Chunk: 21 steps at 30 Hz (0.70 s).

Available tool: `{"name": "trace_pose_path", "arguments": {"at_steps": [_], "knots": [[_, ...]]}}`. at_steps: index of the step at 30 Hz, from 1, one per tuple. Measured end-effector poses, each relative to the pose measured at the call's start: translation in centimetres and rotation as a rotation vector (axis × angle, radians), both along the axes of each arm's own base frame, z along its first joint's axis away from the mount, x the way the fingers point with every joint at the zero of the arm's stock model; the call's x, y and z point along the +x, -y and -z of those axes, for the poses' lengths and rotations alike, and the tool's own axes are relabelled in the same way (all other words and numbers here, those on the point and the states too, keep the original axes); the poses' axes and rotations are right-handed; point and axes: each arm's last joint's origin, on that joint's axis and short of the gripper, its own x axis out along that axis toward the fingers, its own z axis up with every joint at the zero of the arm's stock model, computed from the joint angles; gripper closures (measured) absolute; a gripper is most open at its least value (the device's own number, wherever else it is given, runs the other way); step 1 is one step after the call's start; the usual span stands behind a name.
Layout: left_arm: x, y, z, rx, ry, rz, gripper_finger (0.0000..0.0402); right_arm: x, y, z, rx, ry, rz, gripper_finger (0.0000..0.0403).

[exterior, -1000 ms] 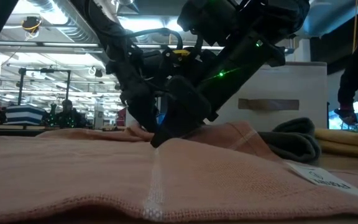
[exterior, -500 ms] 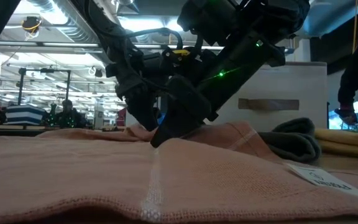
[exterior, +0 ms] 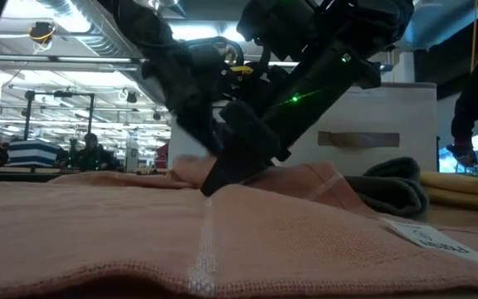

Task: Fold towel
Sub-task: Fold the brown towel

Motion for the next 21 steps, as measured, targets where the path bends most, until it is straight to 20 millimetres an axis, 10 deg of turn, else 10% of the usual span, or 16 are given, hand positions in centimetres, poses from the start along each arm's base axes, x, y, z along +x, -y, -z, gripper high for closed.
{"name": "trace_pose_path", "arguments": {"at_steps": [10, 21], "knots": [[-0.1, -4.0, -6.3, 0.523, 0.215, -0.218, 0.0400, 0.0, 0.0, 0.0, -0.005, 0.006, 0.005, 0.0182], [0.5, -8.0, -4.9, 0.644, 0.323, -0.278, 0.0398, 0.1, 0.0, -0.1, 0.000, 0.015, 0.002, 0.0182]]}}
